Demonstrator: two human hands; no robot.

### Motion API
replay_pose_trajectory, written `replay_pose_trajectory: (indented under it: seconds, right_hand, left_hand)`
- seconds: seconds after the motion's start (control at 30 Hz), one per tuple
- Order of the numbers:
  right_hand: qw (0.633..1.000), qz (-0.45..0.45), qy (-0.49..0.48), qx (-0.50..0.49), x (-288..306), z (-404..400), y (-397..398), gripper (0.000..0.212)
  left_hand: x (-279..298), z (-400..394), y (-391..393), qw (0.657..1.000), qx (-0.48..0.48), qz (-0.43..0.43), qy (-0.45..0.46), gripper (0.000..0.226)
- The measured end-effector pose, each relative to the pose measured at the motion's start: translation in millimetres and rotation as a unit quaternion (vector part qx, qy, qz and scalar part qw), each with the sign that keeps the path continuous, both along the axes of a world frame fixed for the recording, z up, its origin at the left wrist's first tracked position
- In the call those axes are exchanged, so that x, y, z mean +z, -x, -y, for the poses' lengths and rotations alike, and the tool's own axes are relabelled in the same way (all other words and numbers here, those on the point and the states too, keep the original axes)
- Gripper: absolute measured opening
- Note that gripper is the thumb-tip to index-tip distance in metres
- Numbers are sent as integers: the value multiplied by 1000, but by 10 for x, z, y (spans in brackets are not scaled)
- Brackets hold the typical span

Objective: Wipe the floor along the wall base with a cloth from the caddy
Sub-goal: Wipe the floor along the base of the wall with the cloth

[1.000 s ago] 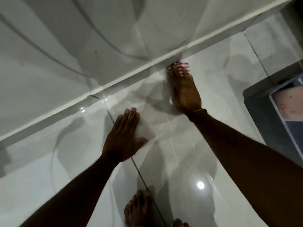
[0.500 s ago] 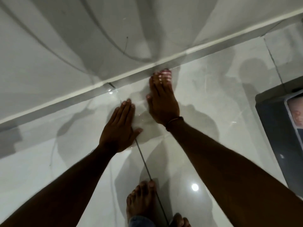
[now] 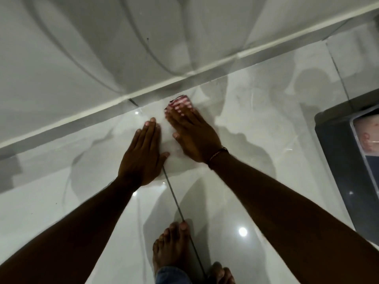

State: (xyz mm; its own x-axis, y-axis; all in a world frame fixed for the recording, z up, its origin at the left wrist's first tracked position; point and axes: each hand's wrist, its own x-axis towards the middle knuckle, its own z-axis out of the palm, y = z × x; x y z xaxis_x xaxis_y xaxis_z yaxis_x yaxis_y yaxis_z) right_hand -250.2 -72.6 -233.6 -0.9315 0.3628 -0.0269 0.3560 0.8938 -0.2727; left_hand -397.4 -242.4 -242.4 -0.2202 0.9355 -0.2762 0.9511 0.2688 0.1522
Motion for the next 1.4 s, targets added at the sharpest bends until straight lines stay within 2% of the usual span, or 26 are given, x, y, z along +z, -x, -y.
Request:
replay_pose_trajectory:
  seconds: [0.13, 0.2, 0.3, 0.4, 0.47, 0.57, 0.67, 0.73, 0.83, 1.0, 1.13, 1.27, 1.4]
  right_hand:
    - [993, -19, -32, -112, -85, -743, -599, 56]
    - [983, 21, -26, -182, -49, -1182, -906, 59]
    - [946, 42, -2, -321, -28, -1757, -1220, 61]
    - [909, 40, 18, -415, 31, -2360, -1398, 64]
    - [889, 61, 17, -454, 83, -2743, -1474, 69]
    - [888, 76, -3, -454, 74, -3142, -1577, 69]
    - [888, 29, 47, -457, 55, -3070, -1570, 72]
    - [899, 5, 60, -433, 35, -2817, -1431, 71]
    - [933, -7, 20, -358, -106, -2136, -1039, 68]
    - [947, -97, 64, -299, -100, -797, -214, 64]
    - [974, -73, 93, -192, -59, -13, 277, 58]
    - [989, -36, 58, -128, -102, 176, 376, 57]
    - [999, -15, 48, 21, -82, -58, 193, 70]
  left_hand:
    - [0, -156, 36, 1000, 6, -8, -22, 90]
    - [-10, -225, 28, 1000, 17, -15, -21, 94]
    - [-29, -287, -28, 998, 52, -16, -23, 97]
    - [-49, -362, -117, 995, 93, -10, -38, 98]
    - [-60, -379, -142, 993, 108, -5, -35, 99]
    - [-89, -403, -140, 993, 115, -2, -28, 100]
    - [-86, -400, -122, 993, 120, -3, -24, 101]
    - [-83, -416, -135, 993, 118, -3, -21, 101]
    - [-64, -437, -138, 993, 114, -3, -23, 101]
    - [-69, -452, -119, 994, 105, -13, -29, 100]
    - [-84, -434, -126, 994, 98, -6, -37, 99]
    - [-92, -338, -81, 993, 107, 16, -36, 103]
    - [-69, -319, -47, 992, 119, 13, -26, 107]
